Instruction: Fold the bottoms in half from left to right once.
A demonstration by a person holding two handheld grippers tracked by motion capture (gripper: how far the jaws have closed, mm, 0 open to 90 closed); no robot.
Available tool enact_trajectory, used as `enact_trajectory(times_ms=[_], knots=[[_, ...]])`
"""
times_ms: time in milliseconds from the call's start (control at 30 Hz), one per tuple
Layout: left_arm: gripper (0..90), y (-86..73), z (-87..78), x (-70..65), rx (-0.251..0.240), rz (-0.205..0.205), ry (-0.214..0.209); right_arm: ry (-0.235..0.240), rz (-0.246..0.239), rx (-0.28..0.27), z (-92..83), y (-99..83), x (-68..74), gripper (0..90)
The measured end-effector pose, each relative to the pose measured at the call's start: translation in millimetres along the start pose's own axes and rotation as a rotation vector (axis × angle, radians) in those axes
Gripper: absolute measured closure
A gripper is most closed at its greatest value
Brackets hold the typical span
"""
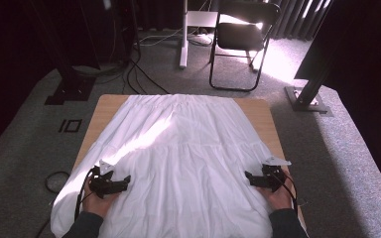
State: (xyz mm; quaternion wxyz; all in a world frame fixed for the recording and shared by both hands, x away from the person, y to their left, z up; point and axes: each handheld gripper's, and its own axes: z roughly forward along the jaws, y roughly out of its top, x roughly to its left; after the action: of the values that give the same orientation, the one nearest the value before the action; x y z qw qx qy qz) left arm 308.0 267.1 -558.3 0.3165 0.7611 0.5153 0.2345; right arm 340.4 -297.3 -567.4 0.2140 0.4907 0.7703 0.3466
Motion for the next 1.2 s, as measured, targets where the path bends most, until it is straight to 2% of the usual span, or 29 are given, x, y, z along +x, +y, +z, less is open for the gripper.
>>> enact_trajectory(times_ms=[333, 467, 533, 567, 633, 700, 800, 900, 967, 1033, 1067, 1133, 1200], knots=[[17.1, 0.5, 0.3, 0.2, -0.003, -0.006, 0.005, -0.007, 0.008, -0.001, -0.2, -0.1, 0.4, 15.5], [17.1, 0.7, -0.6, 0.8, 0.002, -0.005, -0.007, -0.016, 0.018, -0.001, -0.5, -0.4, 1.2, 15.5], [20.5, 1.3, -3.5, 1.0, -0.002, -0.015, -0.014, -0.021, 0.017, 0.000, -1.0, -0.8, 1.5, 15.5], [20.6, 1.9, -6.0, 1.6, -0.011, -0.018, -0.014, -0.022, 0.021, 0.001, -1.5, -1.0, 1.7, 16.5], [20.4, 3.4, -14.9, 3.7, -0.039, -0.013, -0.009, -0.030, 0.026, -0.003, -4.9, -2.0, 2.2, 24.3], [20.2, 5.0, -26.3, 7.6, -0.067, -0.004, 0.016, -0.043, 0.016, -0.016, -11.8, -2.8, 3.2, 29.0], [19.9, 5.2, -42.2, 19.8, -0.100, -0.004, 0.040, -0.049, 0.019, -0.061, -27.7, -3.5, 3.9, 34.1], [19.9, 2.0, -52.6, 38.3, -0.088, -0.010, 0.083, -0.066, 0.001, -0.063, -42.0, -5.9, 5.3, 43.0], [20.3, 1.2, -54.1, 41.3, -0.085, -0.016, 0.089, -0.077, -0.010, -0.068, -47.7, -8.4, 6.3, 46.0], [23.6, -6.2, -65.6, 63.0, -0.061, -0.046, 0.157, -0.100, -0.018, -0.074, -58.6, -14.9, 6.5, 52.9], [28.2, -12.1, -71.4, 76.9, -0.056, -0.082, 0.189, -0.118, -0.018, -0.077, -66.3, -20.7, 3.9, 53.4], [33.7, -20.1, -74.9, 93.1, -0.036, -0.124, 0.229, -0.133, -0.001, -0.087, -72.4, -26.7, -0.9, 53.5], [33.6, -29.1, -74.9, 107.0, -0.018, -0.155, 0.236, -0.142, 0.024, -0.093, -76.7, -32.0, -6.9, 53.2]])
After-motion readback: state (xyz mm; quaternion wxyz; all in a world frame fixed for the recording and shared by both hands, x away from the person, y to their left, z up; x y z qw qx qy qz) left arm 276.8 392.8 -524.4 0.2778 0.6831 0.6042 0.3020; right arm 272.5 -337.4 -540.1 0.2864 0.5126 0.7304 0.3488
